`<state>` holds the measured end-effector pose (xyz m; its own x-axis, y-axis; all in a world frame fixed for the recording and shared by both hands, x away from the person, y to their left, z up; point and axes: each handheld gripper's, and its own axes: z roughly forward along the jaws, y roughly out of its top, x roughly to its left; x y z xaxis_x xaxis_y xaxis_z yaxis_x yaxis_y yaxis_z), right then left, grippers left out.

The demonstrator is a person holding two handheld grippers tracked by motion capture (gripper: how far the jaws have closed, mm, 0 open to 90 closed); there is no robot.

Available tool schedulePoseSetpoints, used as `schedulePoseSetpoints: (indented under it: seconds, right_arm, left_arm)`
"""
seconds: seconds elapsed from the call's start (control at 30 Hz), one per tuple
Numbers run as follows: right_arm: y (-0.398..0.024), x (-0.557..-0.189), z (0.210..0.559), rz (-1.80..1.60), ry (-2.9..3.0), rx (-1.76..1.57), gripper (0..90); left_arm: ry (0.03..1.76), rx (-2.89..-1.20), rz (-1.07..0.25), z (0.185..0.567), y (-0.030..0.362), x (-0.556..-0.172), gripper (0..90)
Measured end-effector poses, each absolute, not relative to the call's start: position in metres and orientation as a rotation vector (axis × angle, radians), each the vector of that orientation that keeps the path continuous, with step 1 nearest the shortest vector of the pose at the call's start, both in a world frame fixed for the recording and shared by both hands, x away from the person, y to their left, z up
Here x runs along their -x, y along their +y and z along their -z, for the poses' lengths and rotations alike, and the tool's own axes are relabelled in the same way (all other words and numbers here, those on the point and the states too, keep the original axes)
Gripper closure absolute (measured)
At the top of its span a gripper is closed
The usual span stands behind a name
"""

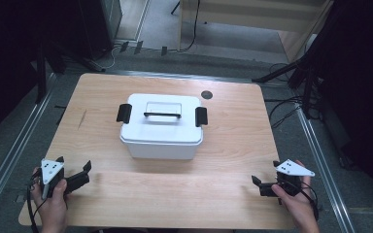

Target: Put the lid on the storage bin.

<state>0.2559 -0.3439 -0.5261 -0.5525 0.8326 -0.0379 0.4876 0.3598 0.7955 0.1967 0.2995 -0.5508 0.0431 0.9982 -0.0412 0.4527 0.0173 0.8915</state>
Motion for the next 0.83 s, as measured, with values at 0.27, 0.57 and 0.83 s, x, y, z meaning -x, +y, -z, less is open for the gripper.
schedulePoseSetpoints:
  seconds: [0.27,0.57,0.83]
  right_arm:
    - [-0.353,-0.245,0.538,-1.076,2.128,-1.194,0.0]
    - [-0.358,-0.236,0.544,-1.119,2.03,-1.241,0.0]
    - [-0.361,-0.231,0.546,-1.157,1.969,-1.247,0.0]
  left_arm:
    - [1.516,-1.544,-0.891,0.551,0.299,-0.197,8.4]
    - [1.517,-1.536,-0.886,0.551,0.3,-0.197,8.4]
    - [1.542,-1.527,-0.87,0.551,0.302,-0.198,8.4]
